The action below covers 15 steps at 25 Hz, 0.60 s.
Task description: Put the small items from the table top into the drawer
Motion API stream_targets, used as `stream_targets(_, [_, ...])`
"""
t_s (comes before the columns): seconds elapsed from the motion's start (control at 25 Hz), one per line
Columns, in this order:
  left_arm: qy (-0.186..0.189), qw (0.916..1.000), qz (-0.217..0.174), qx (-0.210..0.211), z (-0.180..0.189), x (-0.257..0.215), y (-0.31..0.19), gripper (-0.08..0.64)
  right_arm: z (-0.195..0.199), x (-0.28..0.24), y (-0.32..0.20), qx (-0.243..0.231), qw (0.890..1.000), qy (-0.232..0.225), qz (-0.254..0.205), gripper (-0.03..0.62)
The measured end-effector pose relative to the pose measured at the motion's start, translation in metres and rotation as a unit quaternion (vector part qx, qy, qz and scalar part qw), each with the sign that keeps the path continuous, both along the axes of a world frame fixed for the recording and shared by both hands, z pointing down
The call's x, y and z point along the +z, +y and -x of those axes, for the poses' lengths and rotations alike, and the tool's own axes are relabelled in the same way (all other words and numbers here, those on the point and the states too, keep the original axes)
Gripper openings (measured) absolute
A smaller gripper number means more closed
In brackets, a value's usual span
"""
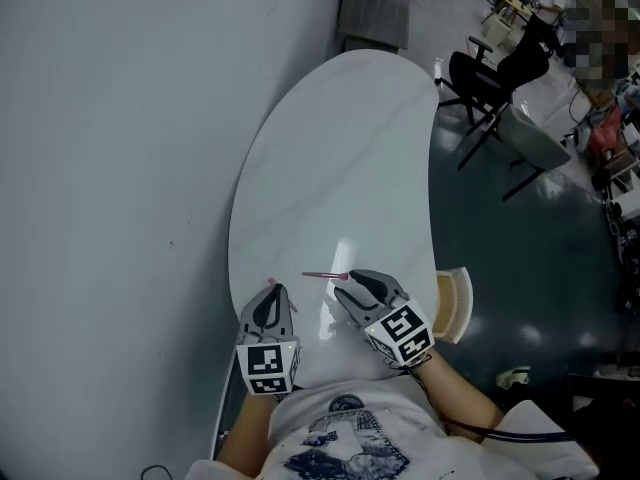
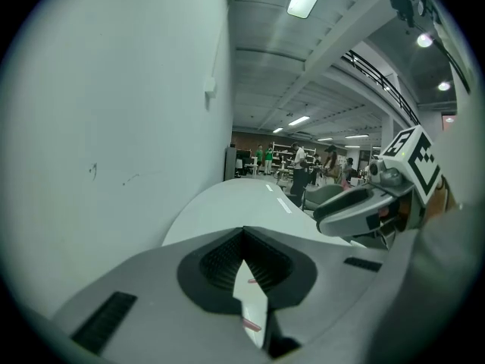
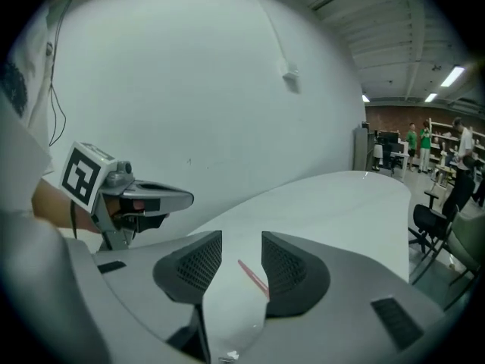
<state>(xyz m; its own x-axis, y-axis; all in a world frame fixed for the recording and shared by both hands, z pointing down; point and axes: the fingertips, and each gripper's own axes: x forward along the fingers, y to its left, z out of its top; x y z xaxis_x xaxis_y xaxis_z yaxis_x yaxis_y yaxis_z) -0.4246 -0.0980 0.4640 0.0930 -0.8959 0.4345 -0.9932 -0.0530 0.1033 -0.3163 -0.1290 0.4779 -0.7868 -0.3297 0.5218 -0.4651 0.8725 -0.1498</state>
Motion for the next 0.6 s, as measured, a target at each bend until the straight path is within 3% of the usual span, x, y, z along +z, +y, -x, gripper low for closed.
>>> stream_targets(0.24, [0.007,0.9998,0.019,0.001,0.012,0.022,-0.012,0.025,0.015,0.043,-0.013,-0.041,0.997,0.070,-0.002,0.155])
stream_targets(0.6, [0.009,0.9991,0.042,-0.004,0.023,0.045,-0.027,0.025,0.026,0.091,-0.021,-0.094,0.987,0.132,0.004,0.155])
